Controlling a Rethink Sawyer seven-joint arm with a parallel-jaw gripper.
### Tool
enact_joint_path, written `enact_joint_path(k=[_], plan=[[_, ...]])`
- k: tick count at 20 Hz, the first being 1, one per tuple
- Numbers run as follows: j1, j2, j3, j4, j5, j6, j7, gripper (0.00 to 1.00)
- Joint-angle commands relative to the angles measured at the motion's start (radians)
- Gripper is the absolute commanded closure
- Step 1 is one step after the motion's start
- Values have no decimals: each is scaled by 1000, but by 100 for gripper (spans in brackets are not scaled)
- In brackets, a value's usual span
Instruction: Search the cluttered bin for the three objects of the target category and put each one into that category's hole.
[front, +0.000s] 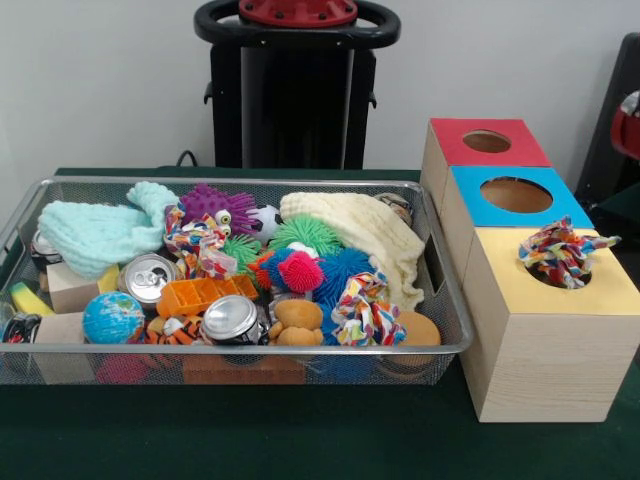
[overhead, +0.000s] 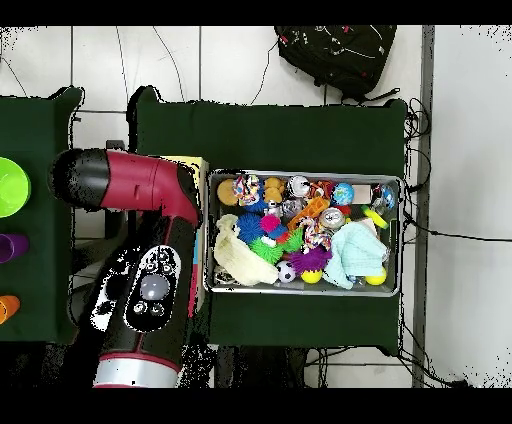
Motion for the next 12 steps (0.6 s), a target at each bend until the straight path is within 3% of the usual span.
enact_joint_path(k=[1, 3, 8, 12], plan=[[-19, -63, 29, 91, -21, 197, 162, 100], [-17, -68, 30, 133, -21, 155, 152, 100], [-12, -62, 58, 281, -14, -57, 118, 100], [-16, -71, 64, 341, -24, -121, 100, 100]])
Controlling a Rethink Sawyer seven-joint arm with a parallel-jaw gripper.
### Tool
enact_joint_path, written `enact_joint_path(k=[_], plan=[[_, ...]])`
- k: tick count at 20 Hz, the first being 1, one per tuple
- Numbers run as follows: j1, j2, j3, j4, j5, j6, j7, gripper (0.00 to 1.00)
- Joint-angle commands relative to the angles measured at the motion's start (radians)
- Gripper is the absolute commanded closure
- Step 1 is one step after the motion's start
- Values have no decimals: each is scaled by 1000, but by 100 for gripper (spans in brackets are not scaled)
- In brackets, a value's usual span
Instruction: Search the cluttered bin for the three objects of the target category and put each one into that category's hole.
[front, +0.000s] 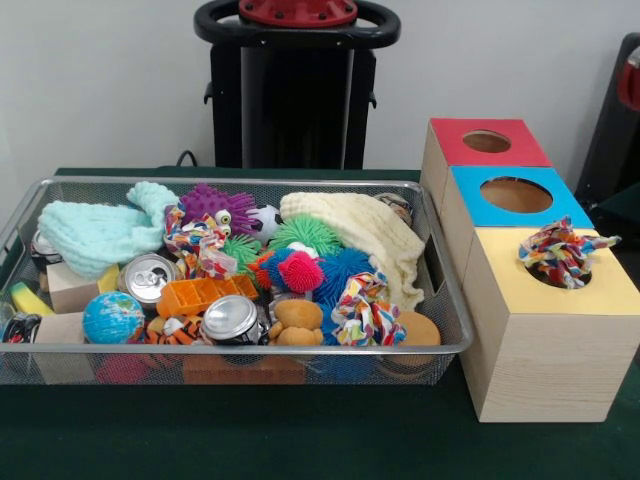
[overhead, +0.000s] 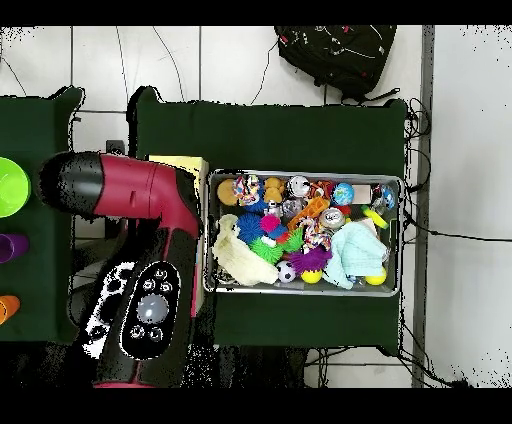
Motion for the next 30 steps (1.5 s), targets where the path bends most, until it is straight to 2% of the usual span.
enact_joint_path(k=[1, 8, 11, 15, 19, 26, 30], plan=[[-21, 1, 69, 291, -24, -135, 92, 100], [-50, -28, 78, 371, -41, -182, 45, 100], [-58, -33, 59, 356, -65, -156, 33, 100], [-73, -4, 18, 251, -117, -66, 40, 100], [-104, 25, 13, 167, -145, -20, 40, 100], [-127, 148, 2, -156, -159, 179, 138, 100], [-129, 202, -5, -301, -144, 280, 190, 100]])
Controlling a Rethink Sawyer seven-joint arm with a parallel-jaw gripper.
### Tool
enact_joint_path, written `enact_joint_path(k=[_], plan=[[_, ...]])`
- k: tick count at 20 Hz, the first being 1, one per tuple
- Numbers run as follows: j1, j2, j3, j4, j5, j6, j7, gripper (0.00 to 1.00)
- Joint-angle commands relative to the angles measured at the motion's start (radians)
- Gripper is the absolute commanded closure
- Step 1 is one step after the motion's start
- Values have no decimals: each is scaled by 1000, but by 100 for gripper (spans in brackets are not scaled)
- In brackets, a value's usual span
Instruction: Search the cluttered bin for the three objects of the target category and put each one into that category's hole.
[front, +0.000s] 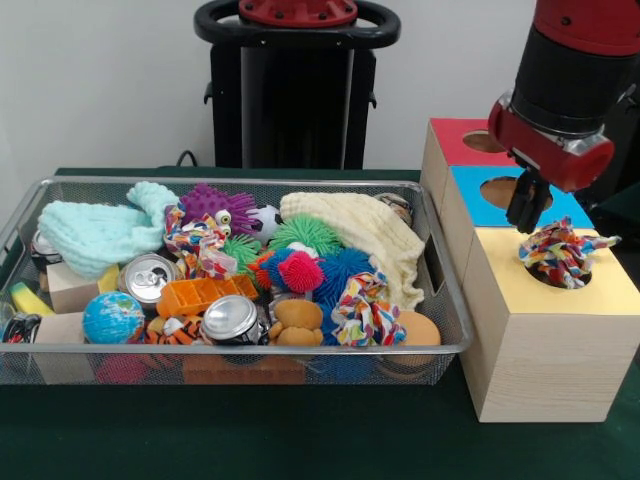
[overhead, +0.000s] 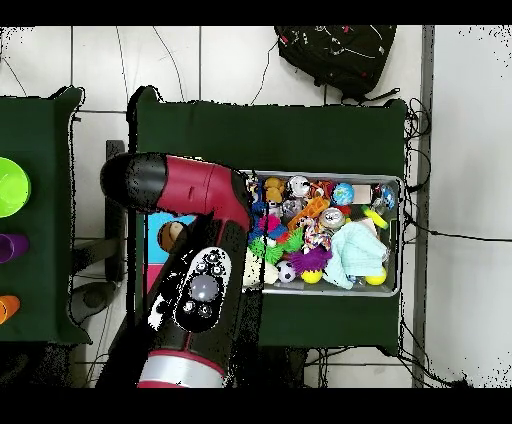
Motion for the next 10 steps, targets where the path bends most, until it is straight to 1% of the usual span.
enact_joint_path(k=[1, 2, 5, 7, 10], plan=[[-28, 136, 29, -307, -16, 242, 208, 100], [-27, 150, 26, -344, -11, 268, 222, 100], [-20, 174, 31, -394, 11, 289, 254, 100], [-12, 184, 29, -408, 19, 294, 270, 100], [-2, 176, 33, -382, 26, 279, 268, 100]])
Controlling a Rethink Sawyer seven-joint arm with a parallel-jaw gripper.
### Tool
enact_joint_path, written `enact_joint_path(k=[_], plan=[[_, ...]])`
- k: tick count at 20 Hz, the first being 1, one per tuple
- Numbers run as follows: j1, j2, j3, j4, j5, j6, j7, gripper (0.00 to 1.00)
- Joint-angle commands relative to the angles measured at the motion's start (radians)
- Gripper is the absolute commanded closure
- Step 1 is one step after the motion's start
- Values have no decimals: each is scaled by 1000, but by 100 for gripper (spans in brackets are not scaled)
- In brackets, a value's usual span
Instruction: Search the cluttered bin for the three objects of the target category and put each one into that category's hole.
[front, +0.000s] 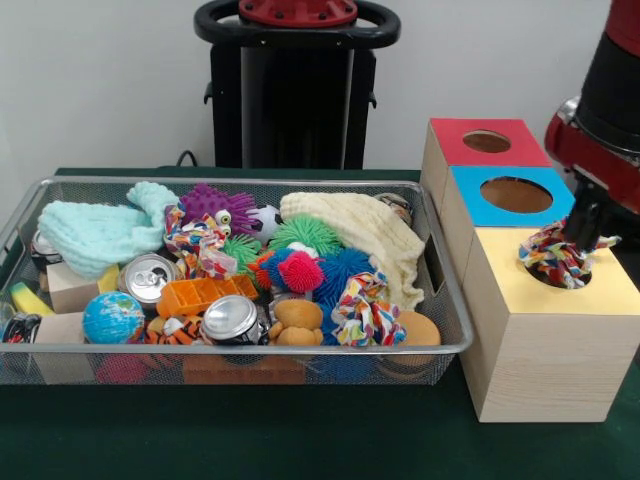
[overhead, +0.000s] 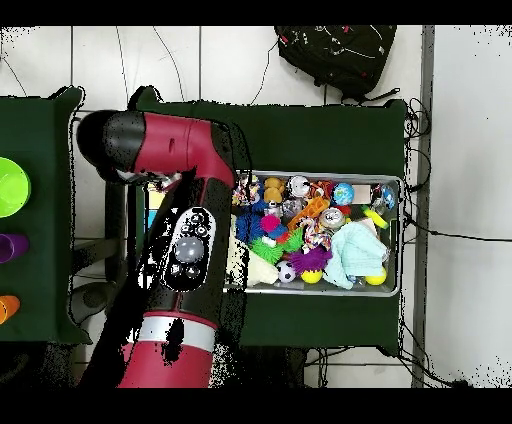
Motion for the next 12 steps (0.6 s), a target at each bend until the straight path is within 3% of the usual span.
enact_joint_path(k=[1, 8, 12], plan=[[5, 58, 42, -82, 25, 71, 261, 100], [52, -64, 34, 195, 20, -59, 204, 100], [61, -105, 33, 279, 16, -104, 180, 100]])
